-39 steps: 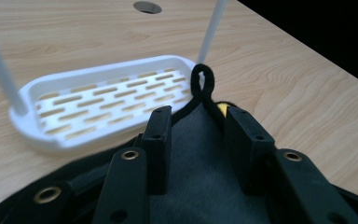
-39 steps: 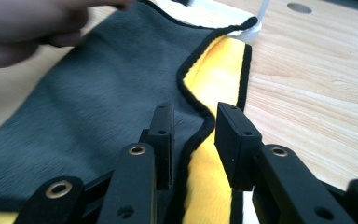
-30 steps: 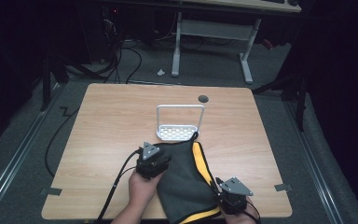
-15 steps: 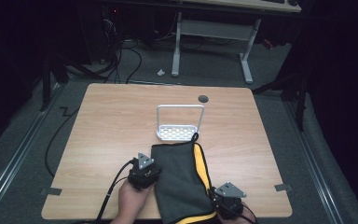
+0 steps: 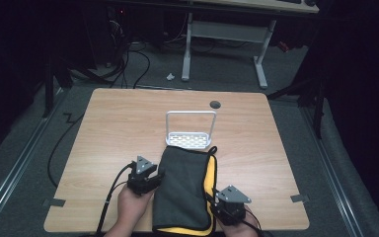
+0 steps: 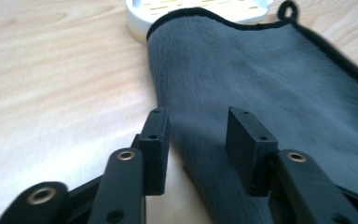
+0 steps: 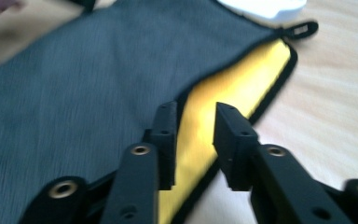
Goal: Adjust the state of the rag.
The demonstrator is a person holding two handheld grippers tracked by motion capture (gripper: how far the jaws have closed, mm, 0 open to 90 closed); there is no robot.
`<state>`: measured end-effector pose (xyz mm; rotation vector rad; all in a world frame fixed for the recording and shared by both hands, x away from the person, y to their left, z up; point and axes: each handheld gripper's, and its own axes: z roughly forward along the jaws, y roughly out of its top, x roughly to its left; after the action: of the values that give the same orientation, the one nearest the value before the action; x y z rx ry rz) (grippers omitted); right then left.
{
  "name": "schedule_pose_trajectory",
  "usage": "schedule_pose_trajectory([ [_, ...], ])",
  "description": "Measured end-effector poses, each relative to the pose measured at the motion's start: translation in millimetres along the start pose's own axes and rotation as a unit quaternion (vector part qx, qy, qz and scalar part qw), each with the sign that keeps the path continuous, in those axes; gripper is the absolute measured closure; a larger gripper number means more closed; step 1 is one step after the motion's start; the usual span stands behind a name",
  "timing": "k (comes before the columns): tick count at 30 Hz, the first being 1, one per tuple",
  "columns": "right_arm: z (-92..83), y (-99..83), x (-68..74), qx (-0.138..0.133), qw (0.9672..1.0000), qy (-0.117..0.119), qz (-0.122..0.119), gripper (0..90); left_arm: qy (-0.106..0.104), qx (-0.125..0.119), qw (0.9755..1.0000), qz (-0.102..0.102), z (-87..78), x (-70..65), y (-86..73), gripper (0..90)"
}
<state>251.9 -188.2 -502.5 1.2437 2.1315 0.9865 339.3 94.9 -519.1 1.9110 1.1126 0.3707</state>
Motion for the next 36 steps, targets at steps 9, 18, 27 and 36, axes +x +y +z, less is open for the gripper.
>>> schedule_pose_trajectory([
  [9,39.1,12.3,2.8,0.020,0.9995,-0.011,0.021,85.8,-0.036,0.024,0.9990,-0.015,-25.8,-14.6,-32.6,47.7],
  [18,18.4,3.2,-23.9,0.040,0.9972,-0.054,0.033,86.3,-0.052,0.053,0.9960,0.050,-36.4,-48.4,-51.7,44.9],
  [27,9.8,0.1,-24.7,0.022,0.9976,-0.052,0.039,72.5,-0.067,0.038,0.9967,0.025,-32.6,-43.8,-45.6,42.3],
  [36,25.3,-1.3,-16.6,0.042,0.9978,-0.044,0.027,69.5,-0.047,0.049,0.9968,0.041,11.4,-35.5,-15.3,41.8],
])
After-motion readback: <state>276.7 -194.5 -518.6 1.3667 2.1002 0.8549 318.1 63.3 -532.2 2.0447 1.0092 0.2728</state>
